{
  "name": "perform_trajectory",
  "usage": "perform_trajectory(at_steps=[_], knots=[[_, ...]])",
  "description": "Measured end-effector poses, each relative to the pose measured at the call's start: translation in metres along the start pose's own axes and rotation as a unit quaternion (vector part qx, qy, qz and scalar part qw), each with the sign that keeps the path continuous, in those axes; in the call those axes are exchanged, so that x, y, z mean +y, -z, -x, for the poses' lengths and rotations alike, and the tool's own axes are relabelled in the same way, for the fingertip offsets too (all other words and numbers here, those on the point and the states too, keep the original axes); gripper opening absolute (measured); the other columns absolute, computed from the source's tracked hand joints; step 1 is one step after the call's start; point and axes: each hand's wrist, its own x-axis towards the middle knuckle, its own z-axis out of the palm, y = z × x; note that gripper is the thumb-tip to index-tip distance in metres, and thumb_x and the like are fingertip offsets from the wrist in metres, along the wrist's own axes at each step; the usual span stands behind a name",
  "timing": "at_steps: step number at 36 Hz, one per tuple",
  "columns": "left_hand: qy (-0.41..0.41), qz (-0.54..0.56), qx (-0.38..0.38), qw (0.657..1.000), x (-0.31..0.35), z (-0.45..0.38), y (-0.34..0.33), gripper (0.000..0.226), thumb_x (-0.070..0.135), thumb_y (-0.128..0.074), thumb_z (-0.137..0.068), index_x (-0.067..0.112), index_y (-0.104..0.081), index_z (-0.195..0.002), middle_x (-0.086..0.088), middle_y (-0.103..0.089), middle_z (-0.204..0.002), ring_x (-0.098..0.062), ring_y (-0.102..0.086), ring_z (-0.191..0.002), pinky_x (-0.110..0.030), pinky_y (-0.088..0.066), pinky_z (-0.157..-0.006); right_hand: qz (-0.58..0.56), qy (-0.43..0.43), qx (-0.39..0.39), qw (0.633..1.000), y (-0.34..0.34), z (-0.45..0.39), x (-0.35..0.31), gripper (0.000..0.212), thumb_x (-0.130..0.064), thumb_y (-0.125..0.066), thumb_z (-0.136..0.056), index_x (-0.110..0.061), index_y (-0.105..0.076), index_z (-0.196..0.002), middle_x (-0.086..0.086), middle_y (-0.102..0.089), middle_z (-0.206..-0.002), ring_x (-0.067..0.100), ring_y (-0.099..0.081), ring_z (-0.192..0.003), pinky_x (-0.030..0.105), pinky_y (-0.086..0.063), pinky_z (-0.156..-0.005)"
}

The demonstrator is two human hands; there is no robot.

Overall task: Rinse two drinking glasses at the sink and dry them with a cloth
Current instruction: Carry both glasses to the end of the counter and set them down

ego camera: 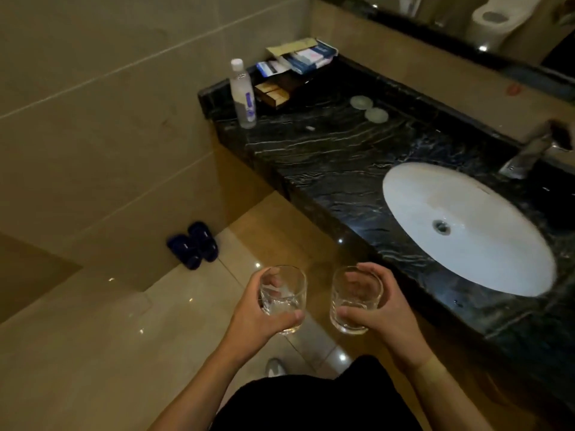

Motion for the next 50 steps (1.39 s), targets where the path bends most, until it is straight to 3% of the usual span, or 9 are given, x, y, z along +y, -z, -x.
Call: perform_trajectory(at_steps=[4,7,25,31,34,40,44,47,50], knots=[[-0.006,0.007,0.008,1.0,-0.003,-0.013,0.023,0.082,0.042,-0.087,-0.05,0.037,-0.054,-0.124,0.012,-0.06,-0.112,-0.007,-0.062,-0.101,-0.028,-0.052,-0.092,0.017,0.006,-0.008,1.0,-0.025,-0.017,-0.011,0.079,-0.005,-0.092,-0.056,-0.032,-0.056,-0.12,-0.007,-0.069,-0.116,0.012,-0.066,-0.11,0.028,-0.055,-0.09],[-0.002,0.012,0.019,1.0,-0.004,-0.024,0.037,0.082,0.044,-0.088,-0.05,0.039,-0.055,-0.124,0.015,-0.061,-0.111,-0.006,-0.062,-0.103,-0.027,-0.051,-0.092,-0.002,-0.003,-0.02,1.0,-0.04,-0.032,-0.019,0.079,-0.007,-0.092,-0.055,-0.03,-0.056,-0.121,-0.003,-0.07,-0.117,0.015,-0.067,-0.108,0.027,-0.057,-0.081],[0.025,-0.007,0.014,1.0,0.043,-0.159,0.063,0.095,0.051,-0.088,-0.048,0.033,-0.051,-0.133,0.011,-0.06,-0.118,-0.006,-0.062,-0.108,-0.022,-0.05,-0.094,-0.045,-0.01,-0.059,0.997,-0.044,-0.186,-0.062,0.118,-0.06,-0.095,-0.018,-0.027,-0.054,-0.124,0.001,-0.072,-0.117,0.016,-0.07,-0.106,0.035,-0.055,-0.09],[0.034,-0.011,0.001,0.999,0.071,-0.218,0.049,0.089,0.039,-0.094,-0.05,0.028,-0.054,-0.129,0.005,-0.061,-0.119,0.001,-0.062,-0.103,-0.013,-0.048,-0.089,-0.079,-0.029,-0.037,0.996,-0.02,-0.235,-0.076,0.111,-0.051,-0.099,-0.023,-0.03,-0.057,-0.123,-0.003,-0.073,-0.115,0.016,-0.07,-0.108,0.034,-0.055,-0.087],[0.034,-0.021,-0.011,0.999,0.084,-0.244,0.041,0.082,0.021,-0.096,-0.06,0.027,-0.053,-0.129,0.004,-0.061,-0.121,0.003,-0.061,-0.103,-0.01,-0.047,-0.085,-0.096,-0.041,-0.034,0.994,-0.008,-0.256,-0.081,0.094,-0.024,-0.099,-0.038,-0.029,-0.057,-0.123,0.0,-0.072,-0.115,0.015,-0.07,-0.106,0.035,-0.055,-0.088],[0.04,-0.051,-0.035,0.997,0.105,-0.295,0.027,0.088,0.04,-0.093,-0.05,0.03,-0.054,-0.129,0.002,-0.063,-0.123,-0.005,-0.063,-0.108,-0.013,-0.049,-0.086,-0.109,-0.052,-0.01,0.993,0.006,-0.29,-0.084,0.083,0.009,-0.09,-0.054,-0.026,-0.058,-0.122,-0.004,-0.074,-0.11,0.012,-0.07,-0.104,0.027,-0.057,-0.081],[0.036,-0.067,-0.069,0.995,0.121,-0.33,0.018,0.082,0.022,-0.093,-0.057,0.027,-0.052,-0.129,-0.005,-0.06,-0.124,-0.01,-0.062,-0.109,-0.013,-0.05,-0.084,-0.132,-0.05,0.027,0.99,0.017,-0.306,-0.089,0.082,0.004,-0.088,-0.05,-0.021,-0.058,-0.122,-0.001,-0.074,-0.111,0.011,-0.071,-0.102,0.026,-0.057,-0.078],[0.035,-0.056,-0.091,0.994,0.132,-0.351,0.014,0.078,-0.006,-0.087,-0.067,0.012,-0.049,-0.133,-0.008,-0.058,-0.12,0.002,-0.063,-0.094,-0.008,-0.048,-0.074,-0.128,-0.044,0.053,0.989,0.021,-0.317,-0.09,0.078,0.016,-0.084,-0.059,-0.018,-0.057,-0.124,0.003,-0.072,-0.114,0.01,-0.07,-0.104,0.027,-0.057,-0.083],[0.03,-0.047,-0.126,0.99,0.141,-0.382,0.008,0.076,-0.009,-0.084,-0.067,0.012,-0.049,-0.131,0.005,-0.06,-0.111,0.015,-0.063,-0.085,-0.006,-0.048,-0.071,-0.135,-0.043,0.09,0.986,0.025,-0.331,-0.09,0.077,0.02,-0.081,-0.062,-0.017,-0.056,-0.125,0.005,-0.07,-0.119,0.012,-0.068,-0.109,0.024,-0.057,-0.086]])
